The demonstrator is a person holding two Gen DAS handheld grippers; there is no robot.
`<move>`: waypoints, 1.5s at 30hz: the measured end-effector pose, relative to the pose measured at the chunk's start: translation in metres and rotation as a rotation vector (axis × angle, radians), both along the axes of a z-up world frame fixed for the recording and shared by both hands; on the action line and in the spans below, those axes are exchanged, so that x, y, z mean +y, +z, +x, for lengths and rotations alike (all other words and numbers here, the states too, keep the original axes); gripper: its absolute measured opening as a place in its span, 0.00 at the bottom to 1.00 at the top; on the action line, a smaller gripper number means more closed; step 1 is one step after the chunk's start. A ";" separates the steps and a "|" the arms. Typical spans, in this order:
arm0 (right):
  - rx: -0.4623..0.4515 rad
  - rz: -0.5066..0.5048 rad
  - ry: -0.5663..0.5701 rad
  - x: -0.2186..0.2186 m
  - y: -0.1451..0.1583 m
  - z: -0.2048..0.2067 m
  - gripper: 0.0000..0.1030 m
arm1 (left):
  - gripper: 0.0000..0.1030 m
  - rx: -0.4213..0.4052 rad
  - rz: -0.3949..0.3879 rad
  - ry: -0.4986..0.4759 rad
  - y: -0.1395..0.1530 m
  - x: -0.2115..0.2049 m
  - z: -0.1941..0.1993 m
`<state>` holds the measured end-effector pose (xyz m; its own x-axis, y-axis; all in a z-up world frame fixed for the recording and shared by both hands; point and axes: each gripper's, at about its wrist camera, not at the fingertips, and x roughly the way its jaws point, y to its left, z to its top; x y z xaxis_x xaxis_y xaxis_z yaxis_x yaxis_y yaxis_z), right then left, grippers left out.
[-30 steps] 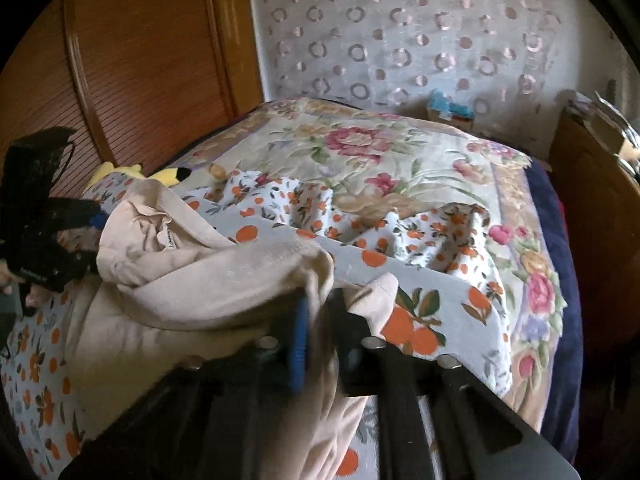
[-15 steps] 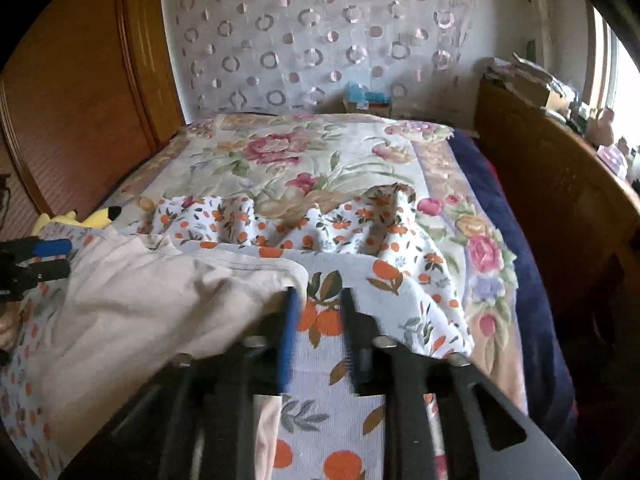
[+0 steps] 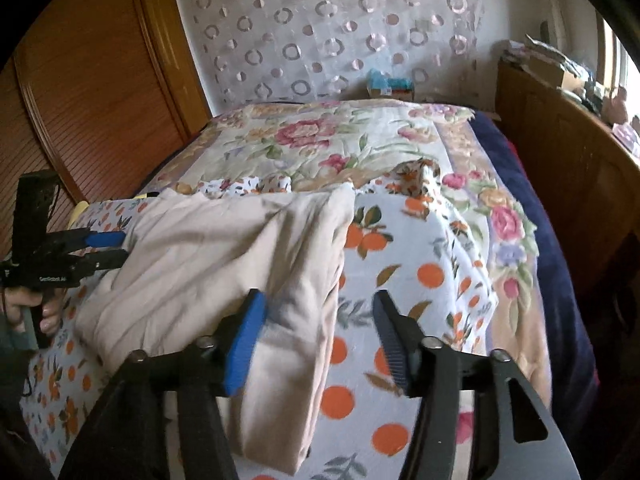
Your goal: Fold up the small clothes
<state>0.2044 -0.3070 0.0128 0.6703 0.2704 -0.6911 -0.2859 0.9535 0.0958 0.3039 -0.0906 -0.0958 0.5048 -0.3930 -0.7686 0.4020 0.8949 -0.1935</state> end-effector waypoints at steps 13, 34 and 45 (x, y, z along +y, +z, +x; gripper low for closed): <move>0.069 0.061 -0.006 0.007 -0.016 0.044 0.74 | 0.64 0.015 0.009 -0.011 0.001 -0.011 0.014; 0.025 0.049 0.136 0.029 -0.019 0.059 0.18 | 0.15 -0.031 -0.132 -0.057 0.023 -0.009 -0.005; -0.158 0.068 0.262 0.067 0.041 0.045 0.17 | 0.14 -0.270 -0.213 0.068 0.102 0.067 -0.078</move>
<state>0.2494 -0.2404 0.0534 0.6696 0.4899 -0.5582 -0.5374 0.8384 0.0912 0.2255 -0.0232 0.0065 0.7091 -0.4884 -0.5087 0.4048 0.8726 -0.2734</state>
